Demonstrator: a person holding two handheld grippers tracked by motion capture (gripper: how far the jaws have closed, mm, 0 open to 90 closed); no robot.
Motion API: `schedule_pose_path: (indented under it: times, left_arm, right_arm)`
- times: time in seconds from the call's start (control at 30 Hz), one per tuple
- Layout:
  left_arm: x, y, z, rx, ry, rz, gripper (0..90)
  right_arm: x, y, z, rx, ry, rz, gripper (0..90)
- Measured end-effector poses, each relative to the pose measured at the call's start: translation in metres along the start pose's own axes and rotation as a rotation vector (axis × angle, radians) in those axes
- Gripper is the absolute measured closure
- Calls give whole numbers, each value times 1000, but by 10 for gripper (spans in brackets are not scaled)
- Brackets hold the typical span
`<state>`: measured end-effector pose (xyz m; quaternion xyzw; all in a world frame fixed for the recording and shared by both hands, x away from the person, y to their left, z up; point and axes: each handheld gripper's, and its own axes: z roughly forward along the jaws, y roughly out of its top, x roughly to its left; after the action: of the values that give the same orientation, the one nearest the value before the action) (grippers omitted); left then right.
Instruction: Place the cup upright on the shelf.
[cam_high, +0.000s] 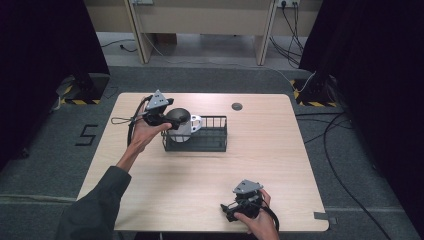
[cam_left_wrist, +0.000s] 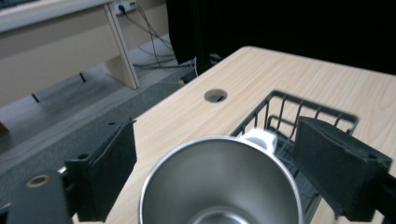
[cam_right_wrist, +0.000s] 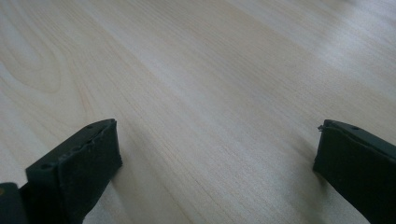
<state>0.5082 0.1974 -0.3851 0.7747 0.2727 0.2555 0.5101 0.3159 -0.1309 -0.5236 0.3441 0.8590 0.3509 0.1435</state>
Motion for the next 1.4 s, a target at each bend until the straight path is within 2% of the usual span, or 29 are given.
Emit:
schedule_pose_path:
  times: [0.07, 0.23, 0.33, 0.47, 0.73, 0.87, 1.1, 1.4]
  left_arm:
    - [0, 1, -2, -2, -2, -2, 148]
    - [2, -2, -4, 8, -32, -45, 147]
    - [1, -3, -6, 13, -43, -50, 147]
    - [0, -1, -15, -2, -53, -74, 147]
    - [-8, -4, -32, -2, -70, -71, 147]
    - [-16, -12, -39, 11, -72, -76, 147]
    - [-27, -21, -55, -8, -71, -74, 147]
    - [-32, -35, -78, -6, -75, -81, 147]
  right_arm:
    - [0, 0, 0, 0, -3, -3, 5]
    - [0, 0, 0, 1, -1, 1, 5]
    - [1, 0, 0, 1, -2, 1, 5]
    - [1, 0, 0, 2, -1, 0, 5]
    - [1, 0, 0, 2, -1, 2, 5]
    - [1, 1, 0, 3, -1, 3, 5]
    - [2, 1, 1, 2, -1, 2, 5]
    - [2, 1, 1, 3, -2, 1, 5]
